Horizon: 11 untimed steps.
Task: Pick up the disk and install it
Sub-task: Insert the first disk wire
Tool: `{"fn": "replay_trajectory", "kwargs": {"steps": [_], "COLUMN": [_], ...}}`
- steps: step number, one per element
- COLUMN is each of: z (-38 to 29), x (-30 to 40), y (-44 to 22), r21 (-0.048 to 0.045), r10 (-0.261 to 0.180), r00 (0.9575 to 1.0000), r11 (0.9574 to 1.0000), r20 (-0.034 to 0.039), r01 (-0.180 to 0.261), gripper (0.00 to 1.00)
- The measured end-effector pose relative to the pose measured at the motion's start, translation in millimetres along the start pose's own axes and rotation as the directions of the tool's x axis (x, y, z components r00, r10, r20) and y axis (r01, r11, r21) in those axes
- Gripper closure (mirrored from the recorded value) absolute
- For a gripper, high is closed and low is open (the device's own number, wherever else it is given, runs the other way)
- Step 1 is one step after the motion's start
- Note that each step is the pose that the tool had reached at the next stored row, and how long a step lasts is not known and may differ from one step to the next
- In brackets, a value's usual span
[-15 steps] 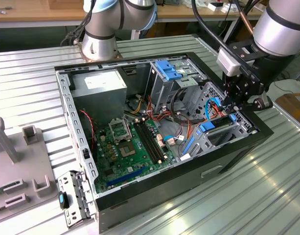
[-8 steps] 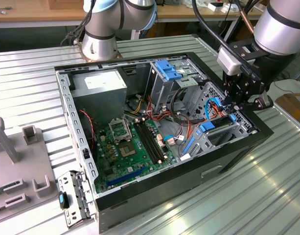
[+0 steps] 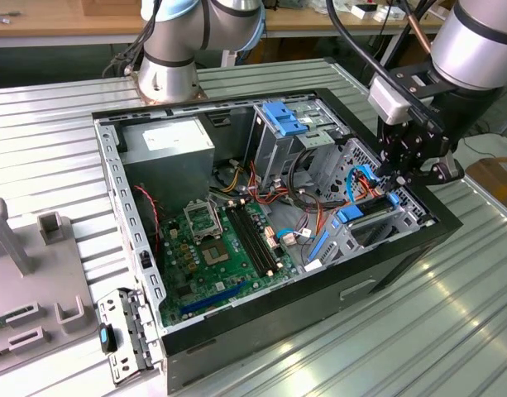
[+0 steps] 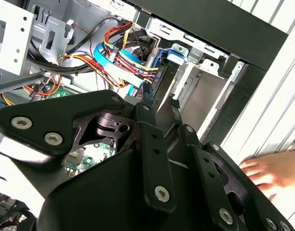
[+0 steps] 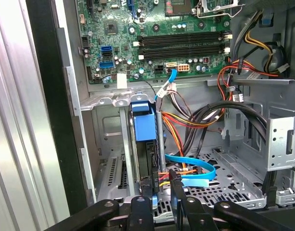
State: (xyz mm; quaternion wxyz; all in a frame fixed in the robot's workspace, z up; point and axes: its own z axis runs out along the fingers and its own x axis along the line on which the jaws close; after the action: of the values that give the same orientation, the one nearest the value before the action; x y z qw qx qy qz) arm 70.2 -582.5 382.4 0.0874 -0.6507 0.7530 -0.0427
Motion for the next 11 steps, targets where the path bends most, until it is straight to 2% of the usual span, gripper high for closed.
{"fn": "replay_trajectory", "kwargs": {"steps": [11], "z": [-0.2], "x": [-0.2], "y": [0.0], "r21": [-0.0004], "r10": [0.009], "r00": [1.0000], "r11": [1.0000], "r20": [-0.0001], "r01": [-0.009], "gripper": [0.71]}}
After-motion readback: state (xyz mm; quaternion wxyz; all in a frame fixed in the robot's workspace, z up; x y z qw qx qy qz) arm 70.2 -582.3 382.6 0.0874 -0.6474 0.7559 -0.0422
